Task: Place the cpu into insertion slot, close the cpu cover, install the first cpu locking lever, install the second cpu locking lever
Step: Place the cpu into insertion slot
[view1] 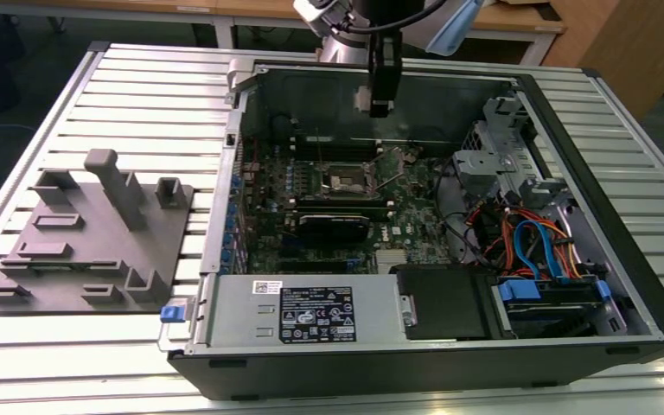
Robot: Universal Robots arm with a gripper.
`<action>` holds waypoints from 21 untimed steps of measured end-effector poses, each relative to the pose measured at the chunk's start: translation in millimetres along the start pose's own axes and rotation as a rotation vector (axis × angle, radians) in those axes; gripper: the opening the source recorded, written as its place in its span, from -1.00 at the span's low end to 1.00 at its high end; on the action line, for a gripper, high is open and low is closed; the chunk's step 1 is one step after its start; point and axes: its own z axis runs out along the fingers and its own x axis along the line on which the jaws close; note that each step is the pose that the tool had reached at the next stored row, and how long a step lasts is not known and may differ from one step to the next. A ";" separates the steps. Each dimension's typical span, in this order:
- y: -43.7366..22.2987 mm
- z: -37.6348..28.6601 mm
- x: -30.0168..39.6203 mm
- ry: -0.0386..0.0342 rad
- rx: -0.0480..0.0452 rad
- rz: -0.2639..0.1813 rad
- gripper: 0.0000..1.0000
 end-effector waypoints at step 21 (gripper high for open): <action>-0.3 2.8 -0.1 0.0052 0.0017 -0.062 0.08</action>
